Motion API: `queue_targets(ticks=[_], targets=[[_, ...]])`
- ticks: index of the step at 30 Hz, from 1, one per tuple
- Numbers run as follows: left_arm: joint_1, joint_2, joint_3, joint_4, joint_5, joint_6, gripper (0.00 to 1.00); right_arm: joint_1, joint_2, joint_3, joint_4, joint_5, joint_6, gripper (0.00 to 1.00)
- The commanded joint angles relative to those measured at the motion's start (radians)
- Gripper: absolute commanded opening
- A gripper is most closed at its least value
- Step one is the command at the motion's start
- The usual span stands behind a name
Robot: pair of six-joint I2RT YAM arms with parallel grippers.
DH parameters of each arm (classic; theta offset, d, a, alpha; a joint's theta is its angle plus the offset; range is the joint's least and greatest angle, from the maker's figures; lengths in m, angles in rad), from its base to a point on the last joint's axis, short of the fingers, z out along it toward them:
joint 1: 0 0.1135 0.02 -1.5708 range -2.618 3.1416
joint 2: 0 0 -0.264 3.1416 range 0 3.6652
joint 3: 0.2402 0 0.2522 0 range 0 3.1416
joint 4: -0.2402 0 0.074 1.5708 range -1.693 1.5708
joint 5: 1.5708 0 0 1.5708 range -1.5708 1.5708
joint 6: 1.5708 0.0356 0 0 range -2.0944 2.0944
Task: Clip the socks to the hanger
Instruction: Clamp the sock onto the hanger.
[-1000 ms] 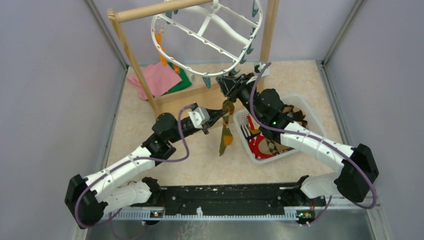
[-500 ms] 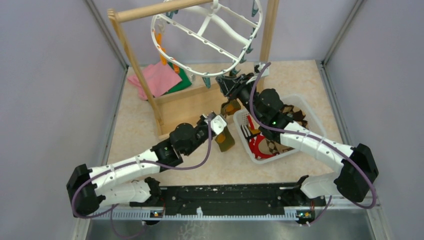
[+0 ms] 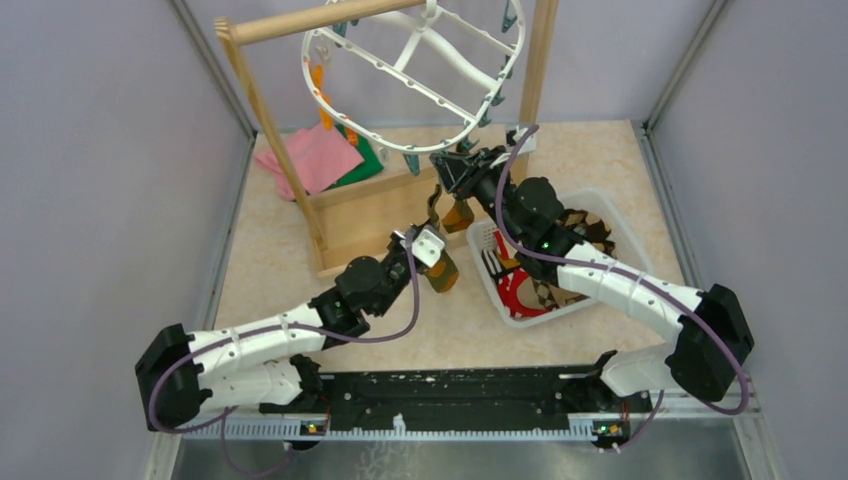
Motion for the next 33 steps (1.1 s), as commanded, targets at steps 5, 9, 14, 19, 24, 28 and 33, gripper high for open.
queue_targets(ticks=[5, 9, 14, 19, 24, 28, 33], targets=[[-0.068, 0.073, -0.211, 0.641, -0.167, 0.381, 0.00, 0.001, 0.016, 0.006, -0.018, 0.025, 0.042, 0.00], [-0.095, 0.338, -0.282, 1.161, -0.210, 0.669, 0.00, 0.001, 0.013, -0.012, -0.016, 0.031, 0.051, 0.00], [-0.122, 0.545, -0.173, 1.246, -0.211, 0.850, 0.00, 0.001, 0.000, -0.036, 0.025, 0.026, 0.037, 0.00], [-0.128, 0.624, -0.075, 1.247, -0.271, 0.932, 0.00, -0.001, -0.017, -0.064, 0.053, 0.018, 0.035, 0.00], [-0.140, 0.655, 0.000, 1.247, -0.329, 1.000, 0.00, -0.007, -0.018, -0.073, 0.054, 0.021, 0.051, 0.00], [-0.141, 0.653, 0.032, 1.247, -0.363, 1.047, 0.00, -0.009, -0.011, -0.062, 0.049, 0.026, 0.055, 0.00], [-0.139, 0.627, 0.039, 1.247, -0.386, 1.069, 0.00, -0.011, -0.003, -0.045, 0.038, 0.033, 0.056, 0.00]])
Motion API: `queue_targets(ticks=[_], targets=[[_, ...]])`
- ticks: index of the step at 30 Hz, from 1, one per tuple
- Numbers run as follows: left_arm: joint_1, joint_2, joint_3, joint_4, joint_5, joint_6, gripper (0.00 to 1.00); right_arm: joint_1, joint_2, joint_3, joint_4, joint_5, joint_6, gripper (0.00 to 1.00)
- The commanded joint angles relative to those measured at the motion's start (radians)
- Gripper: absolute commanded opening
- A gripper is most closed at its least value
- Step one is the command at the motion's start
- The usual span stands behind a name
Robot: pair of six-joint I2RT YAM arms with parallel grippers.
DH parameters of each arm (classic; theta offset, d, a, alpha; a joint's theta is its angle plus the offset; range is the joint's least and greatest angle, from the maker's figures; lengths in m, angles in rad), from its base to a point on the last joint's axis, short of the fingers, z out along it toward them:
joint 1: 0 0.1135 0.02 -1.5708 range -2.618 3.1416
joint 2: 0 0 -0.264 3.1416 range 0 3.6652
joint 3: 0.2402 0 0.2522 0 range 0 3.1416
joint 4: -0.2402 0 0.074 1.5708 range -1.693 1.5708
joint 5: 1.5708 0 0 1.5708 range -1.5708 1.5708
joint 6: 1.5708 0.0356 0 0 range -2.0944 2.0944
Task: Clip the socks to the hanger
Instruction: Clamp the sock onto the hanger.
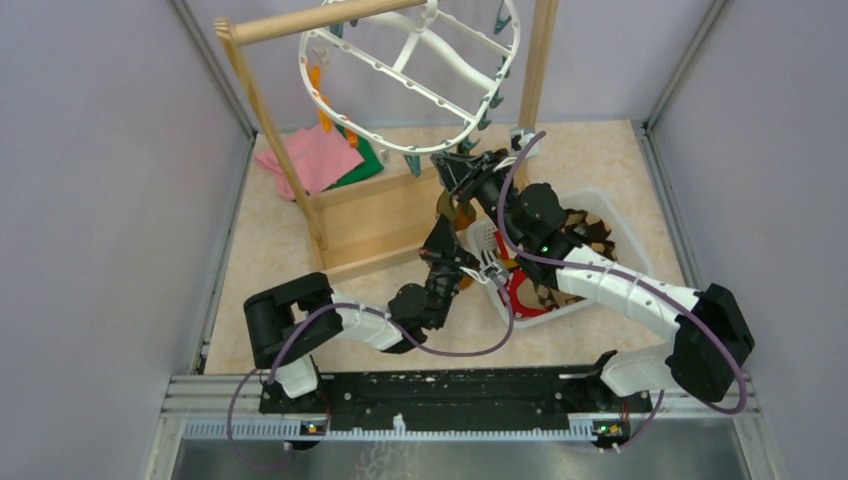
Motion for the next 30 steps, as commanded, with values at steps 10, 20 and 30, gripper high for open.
queue_targets(ticks=[10, 20, 30], targets=[[-0.003, -0.045, 0.047, 0.299, -0.051, 0.085, 0.00, -0.011, 0.018, 0.018, -0.085, 0.047, 0.046, 0.00], [-0.003, -0.069, 0.067, 0.298, -0.045, 0.105, 0.00, -0.011, 0.027, 0.027, -0.096, 0.046, 0.047, 0.00], [-0.003, -0.074, 0.088, 0.298, -0.029, 0.127, 0.00, -0.012, 0.032, 0.035, -0.117, 0.040, 0.052, 0.00]])
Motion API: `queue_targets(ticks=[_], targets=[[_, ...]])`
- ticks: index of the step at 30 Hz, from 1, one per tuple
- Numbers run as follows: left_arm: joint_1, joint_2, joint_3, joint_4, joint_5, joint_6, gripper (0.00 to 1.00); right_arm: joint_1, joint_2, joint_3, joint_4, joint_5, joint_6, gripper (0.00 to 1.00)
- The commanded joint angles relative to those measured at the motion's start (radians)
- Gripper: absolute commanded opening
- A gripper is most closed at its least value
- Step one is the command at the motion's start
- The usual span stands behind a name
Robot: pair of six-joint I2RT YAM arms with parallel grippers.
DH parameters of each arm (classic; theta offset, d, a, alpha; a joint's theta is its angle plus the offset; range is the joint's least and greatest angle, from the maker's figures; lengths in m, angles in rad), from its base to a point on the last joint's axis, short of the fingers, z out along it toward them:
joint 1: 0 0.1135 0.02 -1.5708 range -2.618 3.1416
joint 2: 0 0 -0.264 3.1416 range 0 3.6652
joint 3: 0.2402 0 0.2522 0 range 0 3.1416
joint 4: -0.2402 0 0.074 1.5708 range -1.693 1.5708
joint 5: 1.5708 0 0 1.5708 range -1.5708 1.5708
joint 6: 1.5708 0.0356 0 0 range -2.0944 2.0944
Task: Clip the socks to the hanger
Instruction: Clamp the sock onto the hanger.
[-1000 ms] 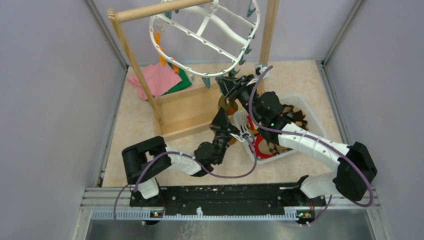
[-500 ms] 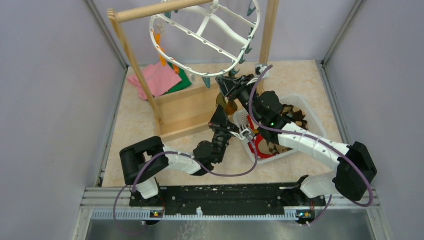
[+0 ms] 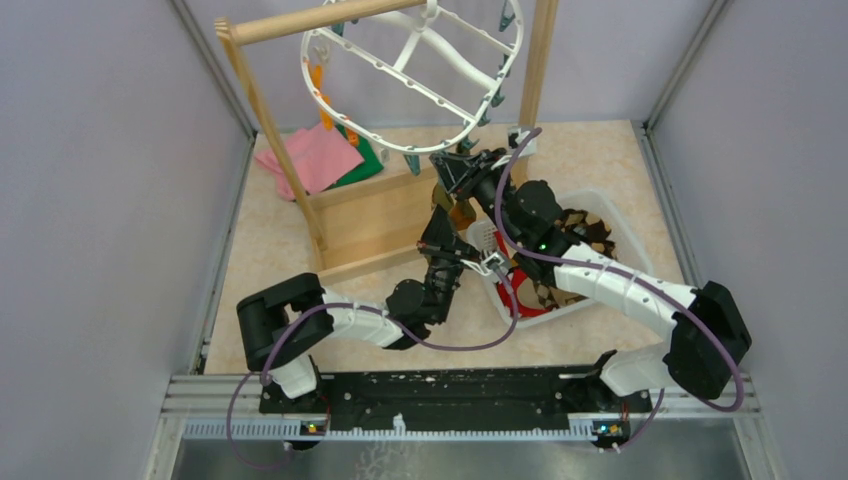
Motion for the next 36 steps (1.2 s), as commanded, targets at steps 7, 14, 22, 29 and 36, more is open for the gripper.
queue_targets(ticks=[7, 14, 22, 29, 36], targets=[[-0.005, -0.055, 0.032, 0.295, 0.006, 0.023, 0.00, -0.013, 0.017, 0.032, -0.077, 0.044, 0.024, 0.00], [-0.011, -0.067, 0.028, 0.295, 0.008, 0.023, 0.00, -0.016, 0.024, 0.037, -0.071, 0.051, 0.012, 0.00], [-0.014, -0.055, 0.037, 0.296, 0.004, 0.023, 0.00, -0.016, 0.029, 0.045, -0.076, 0.046, 0.021, 0.00], [-0.003, -0.045, 0.055, 0.297, -0.030, 0.025, 0.00, -0.016, 0.023, 0.048, -0.080, 0.053, 0.014, 0.00], [0.010, -0.006, 0.097, 0.296, -0.064, 0.030, 0.00, -0.015, 0.018, 0.046, -0.086, 0.055, 0.020, 0.00]])
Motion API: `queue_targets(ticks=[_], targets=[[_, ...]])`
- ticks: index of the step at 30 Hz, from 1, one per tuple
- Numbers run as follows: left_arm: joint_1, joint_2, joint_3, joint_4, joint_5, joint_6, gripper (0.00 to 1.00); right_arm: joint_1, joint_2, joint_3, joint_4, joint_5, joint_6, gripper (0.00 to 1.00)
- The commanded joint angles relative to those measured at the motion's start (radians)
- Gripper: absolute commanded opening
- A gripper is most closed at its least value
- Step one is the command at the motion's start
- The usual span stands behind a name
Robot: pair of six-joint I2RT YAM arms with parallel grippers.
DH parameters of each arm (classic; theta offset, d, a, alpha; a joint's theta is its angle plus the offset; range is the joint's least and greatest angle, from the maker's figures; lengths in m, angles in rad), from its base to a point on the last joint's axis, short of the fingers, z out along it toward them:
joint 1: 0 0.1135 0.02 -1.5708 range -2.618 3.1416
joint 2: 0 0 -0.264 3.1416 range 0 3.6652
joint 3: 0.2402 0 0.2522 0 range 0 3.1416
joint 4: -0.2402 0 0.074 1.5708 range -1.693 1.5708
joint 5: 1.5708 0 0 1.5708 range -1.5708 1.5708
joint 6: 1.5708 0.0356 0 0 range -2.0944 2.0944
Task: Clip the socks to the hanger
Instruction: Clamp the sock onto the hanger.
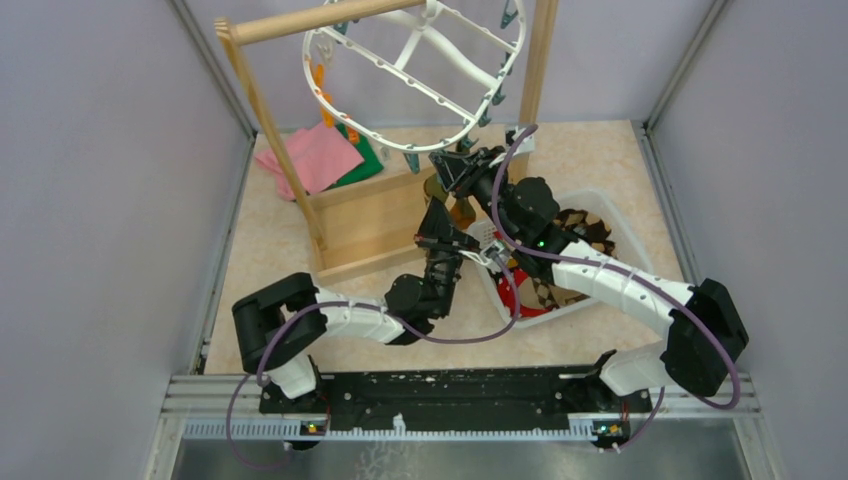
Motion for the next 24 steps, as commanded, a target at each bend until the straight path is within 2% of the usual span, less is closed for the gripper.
queue_targets(ticks=[1, 24], targets=[[0.007, 0.025, 0.047, 0.295, -0.031, 0.007, 0.00, -0.010, 0.001, 0.027, -0.070, 0.049, 0.028, 0.00], [0.012, 0.078, 0.093, 0.295, -0.091, -0.048, 0.00, -0.012, 0.002, 0.028, -0.069, 0.053, 0.032, 0.00]])
